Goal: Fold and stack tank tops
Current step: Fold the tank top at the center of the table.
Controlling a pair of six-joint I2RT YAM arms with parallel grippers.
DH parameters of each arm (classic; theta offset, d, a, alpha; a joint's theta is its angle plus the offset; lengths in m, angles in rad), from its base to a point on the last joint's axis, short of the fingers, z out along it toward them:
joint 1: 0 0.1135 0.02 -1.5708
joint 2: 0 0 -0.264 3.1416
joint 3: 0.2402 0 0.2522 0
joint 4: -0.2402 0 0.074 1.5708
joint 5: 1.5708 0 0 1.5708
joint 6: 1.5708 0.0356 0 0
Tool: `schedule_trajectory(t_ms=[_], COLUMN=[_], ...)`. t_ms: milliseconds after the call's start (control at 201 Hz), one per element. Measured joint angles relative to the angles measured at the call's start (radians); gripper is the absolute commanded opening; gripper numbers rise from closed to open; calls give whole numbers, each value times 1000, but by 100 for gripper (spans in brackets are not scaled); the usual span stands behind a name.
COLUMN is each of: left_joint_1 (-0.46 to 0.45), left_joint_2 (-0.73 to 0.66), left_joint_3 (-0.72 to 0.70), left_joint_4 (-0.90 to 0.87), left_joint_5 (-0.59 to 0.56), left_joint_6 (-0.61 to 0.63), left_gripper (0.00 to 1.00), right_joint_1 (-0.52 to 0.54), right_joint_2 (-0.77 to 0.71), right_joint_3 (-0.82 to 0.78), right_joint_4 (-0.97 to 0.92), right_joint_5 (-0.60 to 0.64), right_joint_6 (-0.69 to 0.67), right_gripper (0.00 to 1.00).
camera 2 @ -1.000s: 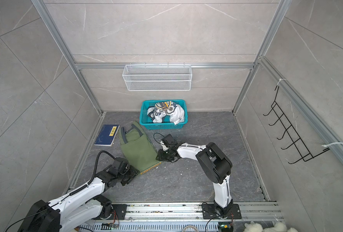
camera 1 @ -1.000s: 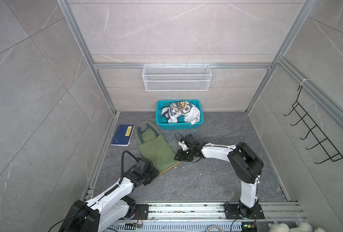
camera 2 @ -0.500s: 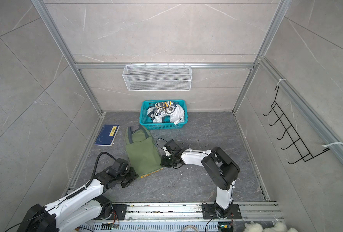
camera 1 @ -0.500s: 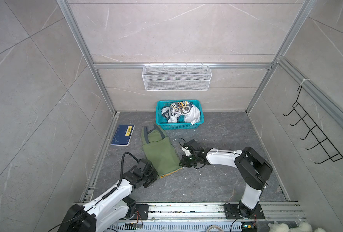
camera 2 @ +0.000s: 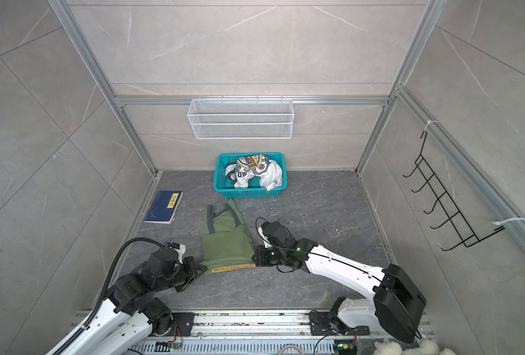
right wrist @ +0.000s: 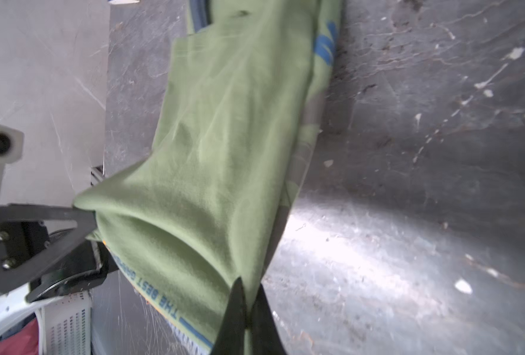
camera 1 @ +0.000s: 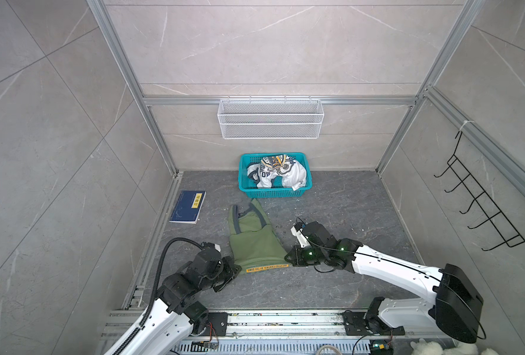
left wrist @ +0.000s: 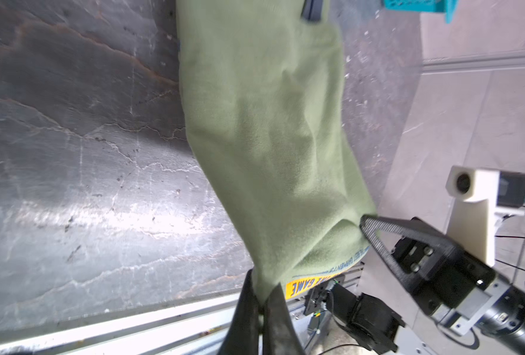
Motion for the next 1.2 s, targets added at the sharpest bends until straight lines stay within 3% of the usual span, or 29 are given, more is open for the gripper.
schedule_trajectory(t_ms=[338, 642, 1200], left_joint_1=[0, 22, 310], left_joint_2=[126, 330, 605], left_joint_3=[265, 356, 306], left_joint_4=[-52, -28, 218], left_joint_5=[-88, -215, -53], left_joint_6=[7, 68, 143], left_gripper=[0, 0, 2], right_joint_1=[24, -21, -149], right_joint_2=[-57, 111, 438], right_joint_3=[205, 389, 612], right_joint_4=[-158, -222, -214], right_joint_5=[109, 156, 69], right_joint_6=[29, 13, -55], right_gripper=[2, 2, 4])
